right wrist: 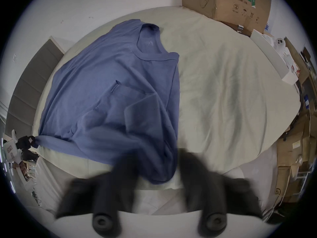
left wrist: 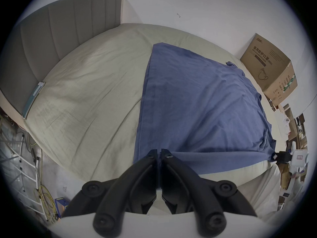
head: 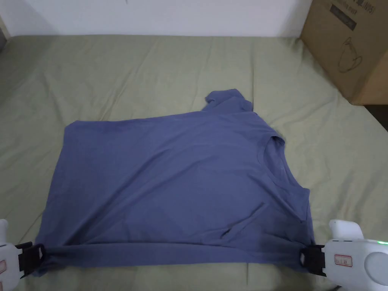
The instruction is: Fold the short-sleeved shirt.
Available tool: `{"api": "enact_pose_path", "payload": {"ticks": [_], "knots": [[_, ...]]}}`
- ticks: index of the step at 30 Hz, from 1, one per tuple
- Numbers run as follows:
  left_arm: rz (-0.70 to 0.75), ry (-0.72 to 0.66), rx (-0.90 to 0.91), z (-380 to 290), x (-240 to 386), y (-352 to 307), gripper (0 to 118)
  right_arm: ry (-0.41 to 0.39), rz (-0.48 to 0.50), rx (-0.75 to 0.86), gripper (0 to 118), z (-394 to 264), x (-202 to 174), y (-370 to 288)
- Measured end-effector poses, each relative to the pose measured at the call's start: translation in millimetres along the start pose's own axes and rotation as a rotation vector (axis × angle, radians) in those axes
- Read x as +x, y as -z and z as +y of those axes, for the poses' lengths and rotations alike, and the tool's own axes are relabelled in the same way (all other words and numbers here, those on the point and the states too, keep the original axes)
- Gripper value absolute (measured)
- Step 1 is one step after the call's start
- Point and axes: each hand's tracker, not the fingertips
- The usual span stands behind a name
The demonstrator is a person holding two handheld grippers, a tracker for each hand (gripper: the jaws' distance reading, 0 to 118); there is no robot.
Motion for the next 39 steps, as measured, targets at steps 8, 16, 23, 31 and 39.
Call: {"api": "enact_pose_path", "payload": {"ticks": [8,16,23,31,39], "knots": [[-0.001,-0.007,-0.005,2.1,-4.4,-9.6,3,-0.055,0.056,0.013,8,13.7,-10.1,-22.9],[0.005,0.014,0.033,54.2,-6.3,0.5,3,-0.07,0.055,0.118,8,114.9,-36.6,-38.0],[0.055,0.07,-0.002,104.0,0.6,61.3,12,-0.018,0.024,-0.045,33,184.8,-53.9,53.1],[0.081,0.007,0.044,90.1,-18.9,21.8,106,-0.03,0.013,0.051,80,156.9,-35.6,4.2],[-0.003,-0.055,0.019,12.5,-22.5,-10.3,5,0.041,0.014,0.065,0,63.7,-26.5,-27.4]]}}
